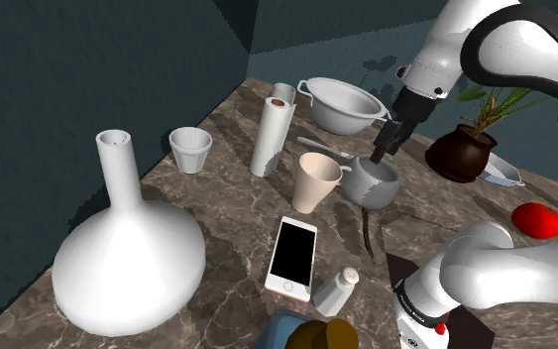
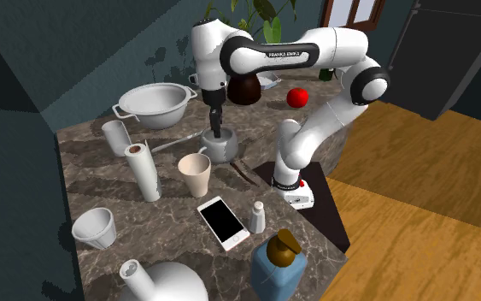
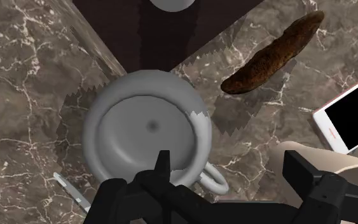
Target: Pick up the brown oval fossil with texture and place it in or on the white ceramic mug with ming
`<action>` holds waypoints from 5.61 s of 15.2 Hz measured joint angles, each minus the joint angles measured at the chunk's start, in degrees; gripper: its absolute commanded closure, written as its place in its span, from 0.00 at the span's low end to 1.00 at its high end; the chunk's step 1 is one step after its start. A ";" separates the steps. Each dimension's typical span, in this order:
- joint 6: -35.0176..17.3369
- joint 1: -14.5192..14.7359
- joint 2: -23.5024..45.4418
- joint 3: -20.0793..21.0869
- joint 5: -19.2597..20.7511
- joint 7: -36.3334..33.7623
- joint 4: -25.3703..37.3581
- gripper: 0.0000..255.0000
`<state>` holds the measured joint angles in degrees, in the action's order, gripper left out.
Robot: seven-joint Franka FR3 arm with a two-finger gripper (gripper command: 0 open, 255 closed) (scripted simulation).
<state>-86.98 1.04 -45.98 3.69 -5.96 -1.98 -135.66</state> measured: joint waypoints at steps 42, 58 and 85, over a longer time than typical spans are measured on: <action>-9.74 -5.44 -27.18 29.90 -22.73 -51.12 -27.19 0.00; -5.20 -3.50 -20.65 31.02 -29.23 -53.26 -25.52 0.00; 2.86 -5.57 -19.60 25.54 -23.89 -54.26 -16.29 1.00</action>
<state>-84.12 -4.53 -65.58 29.23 -29.85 -56.24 -151.94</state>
